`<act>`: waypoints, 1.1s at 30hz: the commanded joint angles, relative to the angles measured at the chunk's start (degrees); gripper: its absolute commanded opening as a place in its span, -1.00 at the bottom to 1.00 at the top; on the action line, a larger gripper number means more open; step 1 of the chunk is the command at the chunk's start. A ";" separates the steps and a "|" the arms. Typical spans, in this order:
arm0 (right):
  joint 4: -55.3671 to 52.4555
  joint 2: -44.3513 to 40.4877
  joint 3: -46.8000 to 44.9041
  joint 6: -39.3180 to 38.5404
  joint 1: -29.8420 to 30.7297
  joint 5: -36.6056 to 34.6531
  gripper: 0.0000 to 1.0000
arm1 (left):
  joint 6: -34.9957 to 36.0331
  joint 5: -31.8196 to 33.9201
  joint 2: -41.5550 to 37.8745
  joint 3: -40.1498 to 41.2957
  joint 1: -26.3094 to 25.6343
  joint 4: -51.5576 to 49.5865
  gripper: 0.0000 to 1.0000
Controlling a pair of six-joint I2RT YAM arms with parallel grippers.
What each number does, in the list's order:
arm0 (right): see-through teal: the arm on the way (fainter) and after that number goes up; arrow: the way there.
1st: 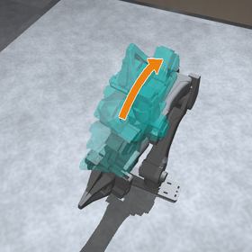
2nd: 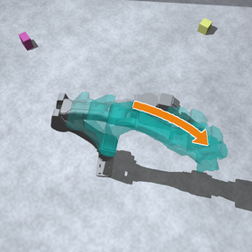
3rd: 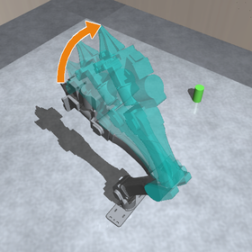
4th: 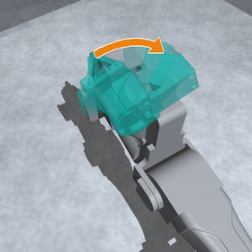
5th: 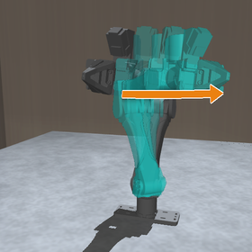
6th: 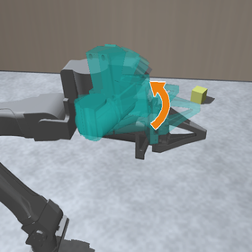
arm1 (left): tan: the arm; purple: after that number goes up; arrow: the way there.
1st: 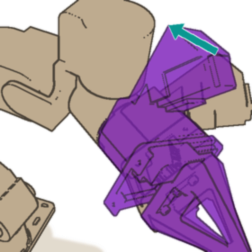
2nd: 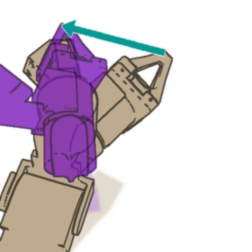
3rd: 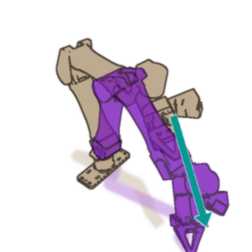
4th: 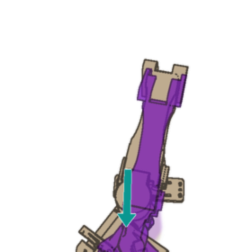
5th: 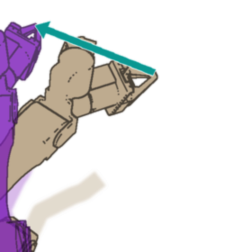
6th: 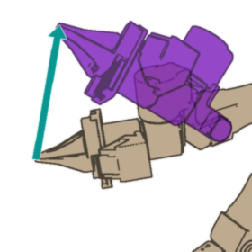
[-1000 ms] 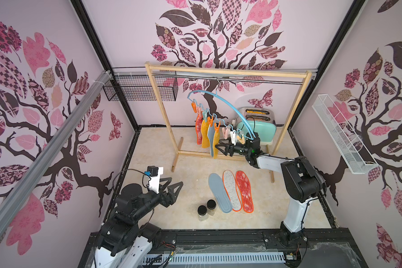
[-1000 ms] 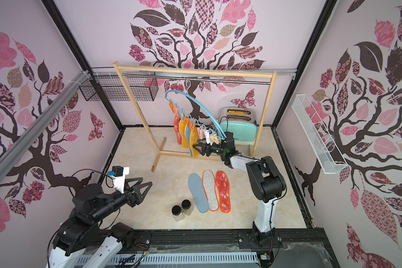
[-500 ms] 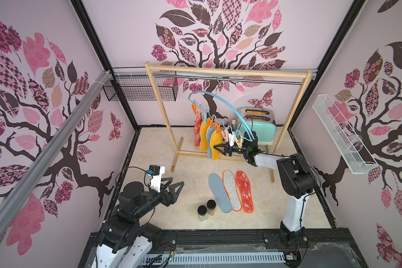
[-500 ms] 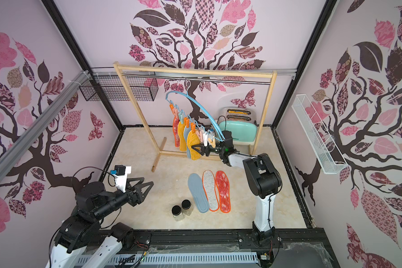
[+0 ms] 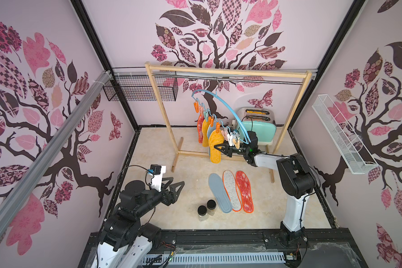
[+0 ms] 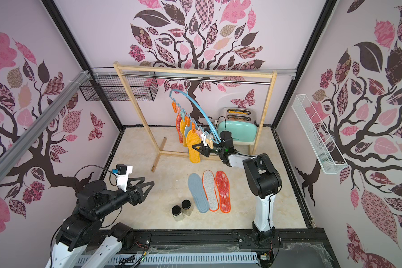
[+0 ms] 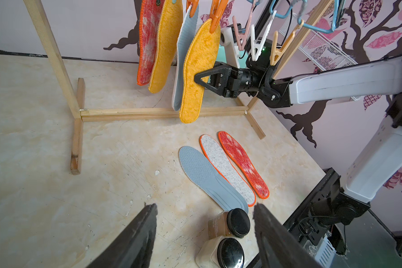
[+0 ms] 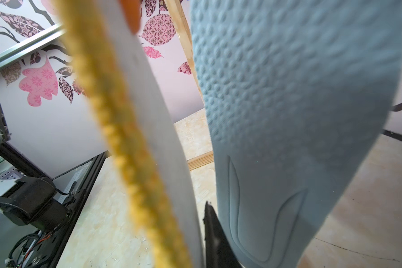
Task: Take the shoe insoles off the hanger
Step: Remove the insole from the hanger.
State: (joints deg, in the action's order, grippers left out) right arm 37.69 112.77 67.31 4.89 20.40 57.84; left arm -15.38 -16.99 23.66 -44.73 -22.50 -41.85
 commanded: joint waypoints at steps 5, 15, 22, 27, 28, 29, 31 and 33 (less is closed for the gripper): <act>-1.30 -1.13 -0.18 2.18 -0.18 2.49 -0.99 | 0.45 -0.14 -0.59 0.56 -0.17 0.43 0.40; -6.78 -5.22 -0.78 2.50 -0.16 3.35 -1.00 | -1.28 0.18 2.20 -0.05 -0.17 1.26 0.40; -6.94 -7.10 -2.29 2.90 -0.19 4.43 -1.00 | -10.00 -2.80 10.21 -2.51 -0.17 12.02 0.39; -10.01 -8.46 -2.44 1.10 -0.22 4.29 -1.00 | -11.59 0.73 20.78 -4.58 -0.13 23.14 0.36; -10.31 -8.53 -2.46 0.92 -0.18 4.42 -1.00 | -11.11 0.55 23.52 -5.63 -0.16 24.57 0.34; -10.80 -8.69 -2.42 0.71 -0.17 4.54 -1.00 | -10.13 -0.47 27.16 -7.21 -0.12 25.91 0.32; -11.56 -9.19 -2.52 0.24 -0.12 4.94 -0.99 | -7.59 -2.39 33.47 -9.62 -0.17 29.79 0.32; -12.26 -9.82 -2.59 0.13 -0.22 5.42 -0.98 | -4.36 -4.05 39.44 -11.82 -0.09 34.84 0.31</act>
State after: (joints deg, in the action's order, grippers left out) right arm 27.38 106.00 64.66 6.26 20.38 61.91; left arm -23.83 -18.50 57.95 -54.28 -22.55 -16.51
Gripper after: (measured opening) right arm 0.058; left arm 0.654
